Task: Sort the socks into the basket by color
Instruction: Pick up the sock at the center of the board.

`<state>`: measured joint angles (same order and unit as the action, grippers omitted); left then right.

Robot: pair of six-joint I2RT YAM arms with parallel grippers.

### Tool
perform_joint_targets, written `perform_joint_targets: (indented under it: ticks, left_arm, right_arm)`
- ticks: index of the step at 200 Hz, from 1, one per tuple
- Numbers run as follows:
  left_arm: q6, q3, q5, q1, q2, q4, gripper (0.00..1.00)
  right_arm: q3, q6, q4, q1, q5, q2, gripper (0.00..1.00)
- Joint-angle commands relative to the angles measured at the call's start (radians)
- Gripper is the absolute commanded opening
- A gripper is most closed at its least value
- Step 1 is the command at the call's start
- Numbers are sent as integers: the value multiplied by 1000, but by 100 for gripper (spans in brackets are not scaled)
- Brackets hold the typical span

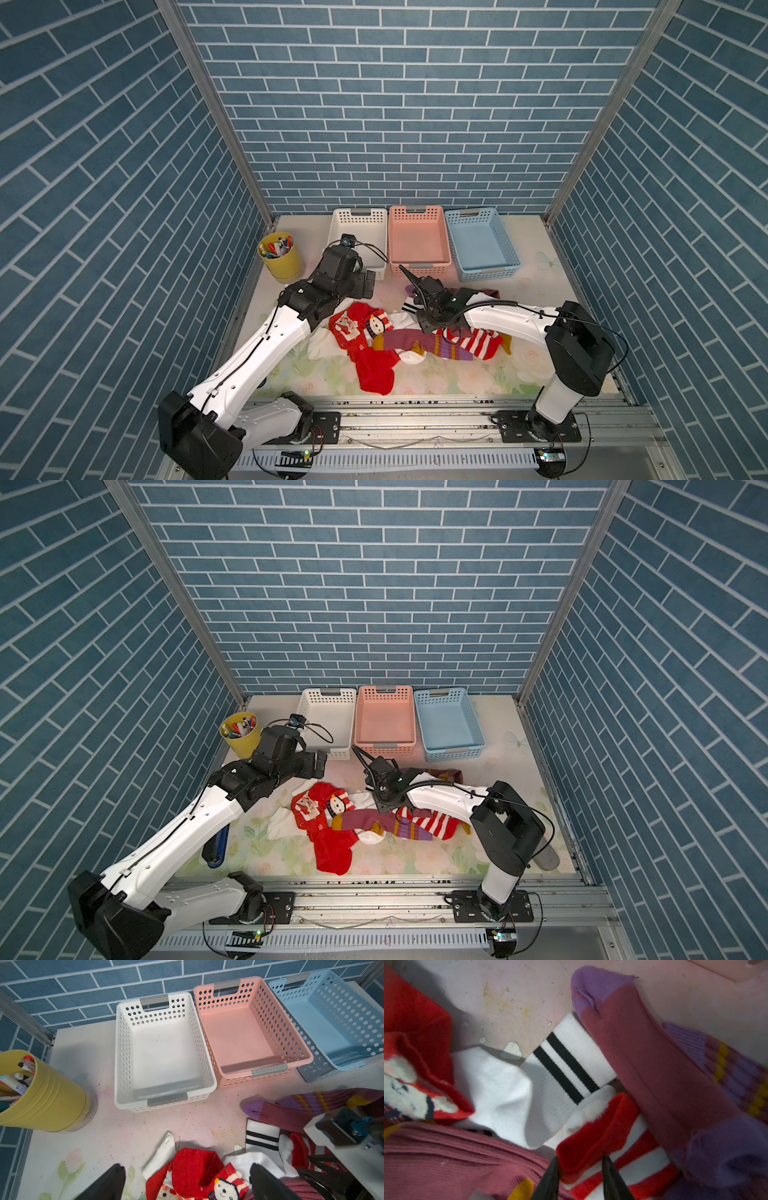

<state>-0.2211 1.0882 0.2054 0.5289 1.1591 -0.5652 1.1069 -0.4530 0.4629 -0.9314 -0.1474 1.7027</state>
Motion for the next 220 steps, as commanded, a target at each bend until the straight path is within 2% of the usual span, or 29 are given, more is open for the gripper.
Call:
perform_joint_targets:
  ticks: [1, 37, 76, 113, 172, 220]
  left_arm:
    - [9, -7, 11, 4, -20, -17, 100]
    - [8, -11, 5, 3, -30, -16, 100]
    - [8, -13, 3, 4, -34, -17, 100]
    - [5, -17, 2, 3, -43, -11, 100]
    - [3, -25, -4, 4, -53, 6, 100]
    - [-3, -28, 1, 4, -61, 14, 100]
  right_arm:
    - [24, -30, 23, -4, -28, 7, 16]
    - [22, -27, 29, -5, -30, -5, 0]
    - [34, -15, 49, -6, -25, -37, 0]
    - [74, 9, 107, -6, -22, -129, 0]
    - [205, 73, 179, -13, 15, -273, 0]
    - [348, 147, 194, -14, -6, -298, 0]
